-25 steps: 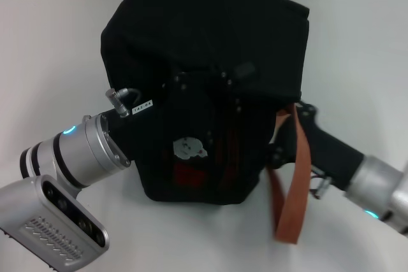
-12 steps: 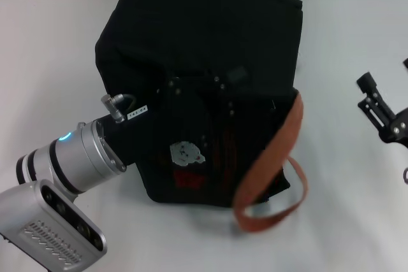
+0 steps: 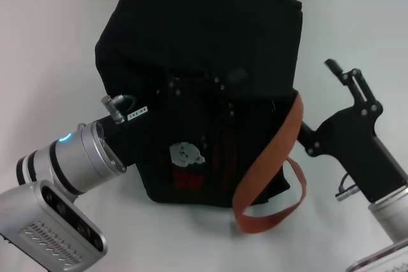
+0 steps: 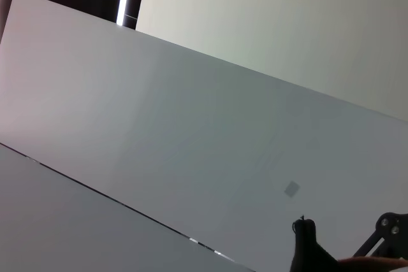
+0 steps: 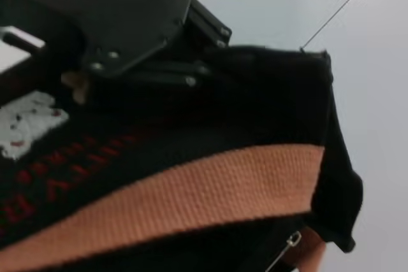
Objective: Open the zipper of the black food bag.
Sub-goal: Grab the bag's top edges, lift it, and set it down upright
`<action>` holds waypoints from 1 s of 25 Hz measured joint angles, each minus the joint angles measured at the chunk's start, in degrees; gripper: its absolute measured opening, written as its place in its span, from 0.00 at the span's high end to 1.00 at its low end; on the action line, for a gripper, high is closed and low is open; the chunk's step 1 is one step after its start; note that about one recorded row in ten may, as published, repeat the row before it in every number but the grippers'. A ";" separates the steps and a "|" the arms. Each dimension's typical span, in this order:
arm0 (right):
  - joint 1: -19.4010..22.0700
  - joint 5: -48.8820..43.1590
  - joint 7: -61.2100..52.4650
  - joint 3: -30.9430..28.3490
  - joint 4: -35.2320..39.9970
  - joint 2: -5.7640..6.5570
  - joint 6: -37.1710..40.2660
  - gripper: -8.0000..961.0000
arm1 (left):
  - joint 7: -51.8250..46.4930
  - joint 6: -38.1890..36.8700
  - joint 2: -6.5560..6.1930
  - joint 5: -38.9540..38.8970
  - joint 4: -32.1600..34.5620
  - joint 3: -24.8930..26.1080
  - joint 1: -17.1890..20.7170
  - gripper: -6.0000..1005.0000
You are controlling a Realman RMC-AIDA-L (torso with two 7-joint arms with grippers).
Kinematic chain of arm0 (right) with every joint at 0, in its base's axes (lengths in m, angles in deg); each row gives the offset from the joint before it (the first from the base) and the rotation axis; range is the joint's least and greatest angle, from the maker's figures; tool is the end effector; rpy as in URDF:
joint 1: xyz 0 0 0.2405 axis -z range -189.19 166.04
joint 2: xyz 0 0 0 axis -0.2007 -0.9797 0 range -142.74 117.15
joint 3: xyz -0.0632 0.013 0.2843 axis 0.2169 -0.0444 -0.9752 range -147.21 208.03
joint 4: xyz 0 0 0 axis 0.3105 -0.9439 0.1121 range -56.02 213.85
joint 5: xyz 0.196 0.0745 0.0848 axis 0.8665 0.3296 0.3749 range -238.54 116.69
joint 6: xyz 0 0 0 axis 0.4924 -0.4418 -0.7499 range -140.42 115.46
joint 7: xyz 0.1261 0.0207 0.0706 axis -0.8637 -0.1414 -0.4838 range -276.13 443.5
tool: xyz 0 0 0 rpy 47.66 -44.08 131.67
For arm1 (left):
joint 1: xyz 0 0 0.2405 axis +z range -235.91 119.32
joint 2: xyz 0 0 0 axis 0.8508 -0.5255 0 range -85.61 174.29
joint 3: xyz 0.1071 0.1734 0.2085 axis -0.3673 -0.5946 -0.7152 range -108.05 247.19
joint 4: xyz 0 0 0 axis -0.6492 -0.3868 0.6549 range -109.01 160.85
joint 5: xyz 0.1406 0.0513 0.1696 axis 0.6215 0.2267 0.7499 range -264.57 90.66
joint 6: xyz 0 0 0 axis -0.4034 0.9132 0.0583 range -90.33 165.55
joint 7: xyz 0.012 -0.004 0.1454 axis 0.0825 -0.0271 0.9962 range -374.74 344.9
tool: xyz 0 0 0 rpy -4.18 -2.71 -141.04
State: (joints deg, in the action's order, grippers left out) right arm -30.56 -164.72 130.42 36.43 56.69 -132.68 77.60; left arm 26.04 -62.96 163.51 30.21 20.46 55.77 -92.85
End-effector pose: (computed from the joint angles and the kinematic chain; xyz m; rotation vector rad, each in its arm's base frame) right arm 0.2957 0.2378 -0.1169 -1.7875 -0.4105 0.5017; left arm -0.2440 0.2941 -0.0932 -1.8137 1.1001 -0.8032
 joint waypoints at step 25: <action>-3.44 -0.17 -0.30 -0.83 -1.57 0.00 0.17 0.15 | 0.00 0.35 0.00 0.19 -0.43 0.00 -0.22 0.90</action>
State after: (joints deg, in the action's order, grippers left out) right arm -34.00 -164.88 130.12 35.61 55.13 -132.67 77.78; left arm 26.03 -62.61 163.51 30.39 20.03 55.78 -93.07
